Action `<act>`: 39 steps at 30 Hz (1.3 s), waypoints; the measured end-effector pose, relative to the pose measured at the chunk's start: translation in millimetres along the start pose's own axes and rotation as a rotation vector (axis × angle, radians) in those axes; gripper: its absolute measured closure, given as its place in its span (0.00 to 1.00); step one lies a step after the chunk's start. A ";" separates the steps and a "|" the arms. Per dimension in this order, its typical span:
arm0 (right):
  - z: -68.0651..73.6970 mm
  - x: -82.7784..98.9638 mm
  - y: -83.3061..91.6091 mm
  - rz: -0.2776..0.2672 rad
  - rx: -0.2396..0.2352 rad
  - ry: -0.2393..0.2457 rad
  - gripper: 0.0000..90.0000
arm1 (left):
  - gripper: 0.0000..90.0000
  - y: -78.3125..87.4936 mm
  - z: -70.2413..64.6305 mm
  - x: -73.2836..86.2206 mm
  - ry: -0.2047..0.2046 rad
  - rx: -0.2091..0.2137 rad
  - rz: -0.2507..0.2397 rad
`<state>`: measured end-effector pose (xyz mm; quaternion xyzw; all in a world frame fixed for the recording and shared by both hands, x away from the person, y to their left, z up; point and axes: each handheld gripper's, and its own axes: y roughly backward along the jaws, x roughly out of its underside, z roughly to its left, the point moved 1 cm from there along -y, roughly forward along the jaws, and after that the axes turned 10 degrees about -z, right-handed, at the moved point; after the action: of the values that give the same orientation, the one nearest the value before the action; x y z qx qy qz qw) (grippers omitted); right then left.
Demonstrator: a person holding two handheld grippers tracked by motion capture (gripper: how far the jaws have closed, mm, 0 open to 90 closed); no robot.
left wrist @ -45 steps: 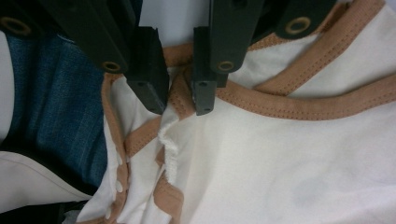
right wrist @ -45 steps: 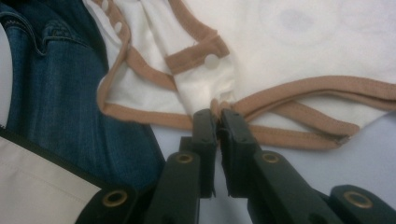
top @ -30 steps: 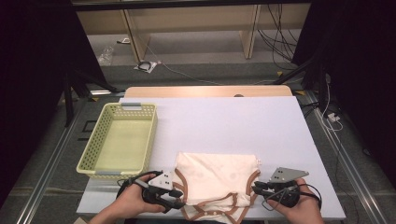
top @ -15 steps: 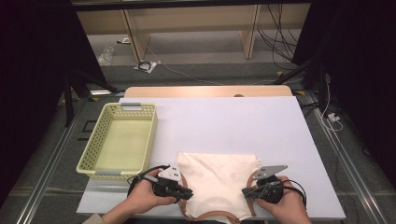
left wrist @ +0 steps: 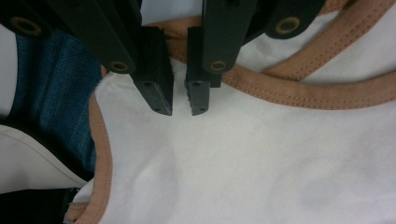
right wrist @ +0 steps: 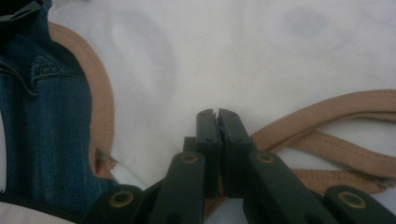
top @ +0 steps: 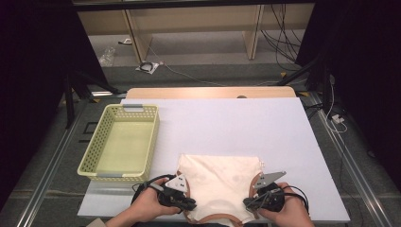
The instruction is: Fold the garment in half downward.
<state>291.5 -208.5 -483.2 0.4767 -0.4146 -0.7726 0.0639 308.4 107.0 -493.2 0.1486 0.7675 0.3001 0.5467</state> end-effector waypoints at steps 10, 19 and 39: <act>-11.8 -9.7 3.1 -0.196 0.127 -0.017 0.80 | 0.81 0.1 -3.9 2.6 -0.011 -0.004 -0.029; -17.6 -17.6 -3.1 -0.277 0.182 -0.018 0.66 | 0.62 4.6 -1.4 1.0 -0.009 -0.039 -0.095; -10.9 -27.9 -11.6 -0.344 0.188 -0.019 0.46 | 0.39 16.0 11.6 0.5 0.111 -0.136 -0.243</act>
<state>318.5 -193.5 -474.5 0.5369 -0.3980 -0.7345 -0.1178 317.3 123.2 -486.1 0.0003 0.7868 0.2908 0.5445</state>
